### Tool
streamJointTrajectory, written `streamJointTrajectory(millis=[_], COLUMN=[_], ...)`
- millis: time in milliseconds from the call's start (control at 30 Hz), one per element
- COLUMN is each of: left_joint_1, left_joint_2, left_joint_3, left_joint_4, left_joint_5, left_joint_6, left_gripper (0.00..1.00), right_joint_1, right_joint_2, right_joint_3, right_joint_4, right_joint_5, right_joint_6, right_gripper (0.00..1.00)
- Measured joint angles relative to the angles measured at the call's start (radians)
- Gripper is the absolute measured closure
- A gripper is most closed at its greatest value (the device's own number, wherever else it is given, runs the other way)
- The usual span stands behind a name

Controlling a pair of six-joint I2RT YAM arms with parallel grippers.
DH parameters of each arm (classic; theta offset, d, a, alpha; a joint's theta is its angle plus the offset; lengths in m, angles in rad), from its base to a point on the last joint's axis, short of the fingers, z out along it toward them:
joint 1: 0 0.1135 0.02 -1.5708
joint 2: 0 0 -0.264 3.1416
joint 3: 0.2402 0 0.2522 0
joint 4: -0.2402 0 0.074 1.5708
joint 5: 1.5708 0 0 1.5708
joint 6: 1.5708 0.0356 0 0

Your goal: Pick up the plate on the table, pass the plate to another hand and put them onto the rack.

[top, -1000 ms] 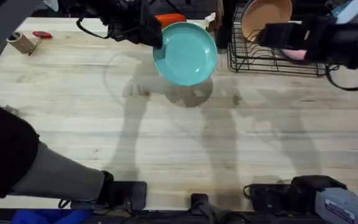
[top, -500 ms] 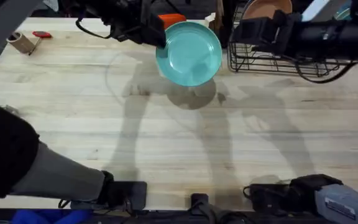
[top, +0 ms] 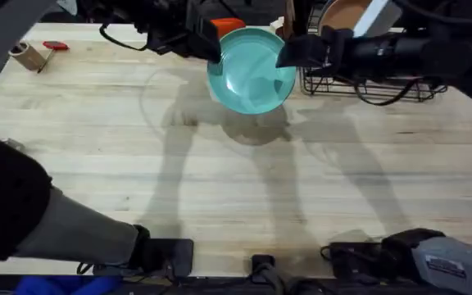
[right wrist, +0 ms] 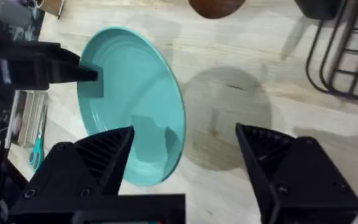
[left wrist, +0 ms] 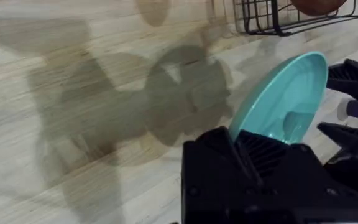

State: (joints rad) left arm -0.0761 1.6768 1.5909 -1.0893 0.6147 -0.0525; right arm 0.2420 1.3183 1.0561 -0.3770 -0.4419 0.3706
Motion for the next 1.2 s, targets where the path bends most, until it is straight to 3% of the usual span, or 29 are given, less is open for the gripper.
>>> streamJointTrajectory(millis=[167,467,933,1200], left_joint_1=[0.0,0.0,0.0,0.0], left_joint_2=[0.0,0.0,0.0,0.0], left_joint_3=[0.0,0.0,0.0,0.0], left_joint_4=[0.0,0.0,0.0,0.0], left_joint_5=[0.002,0.003,0.003,0.002], left_joint_6=[0.0,0.0,0.0,0.0], left_gripper=[0.959,0.959,0.959,0.959], right_joint_1=[0.018,0.019,0.019,0.019], right_joint_2=[0.038,0.062,0.062,0.062], right_joint_3=[0.0,0.0,0.001,0.001], right_joint_4=[0.033,0.036,0.052,0.053], right_joint_5=[0.0,0.0,0.0,0.0], right_joint_6=[0.0,0.007,0.011,0.011], right_gripper=[0.063,0.519,0.949,0.971])
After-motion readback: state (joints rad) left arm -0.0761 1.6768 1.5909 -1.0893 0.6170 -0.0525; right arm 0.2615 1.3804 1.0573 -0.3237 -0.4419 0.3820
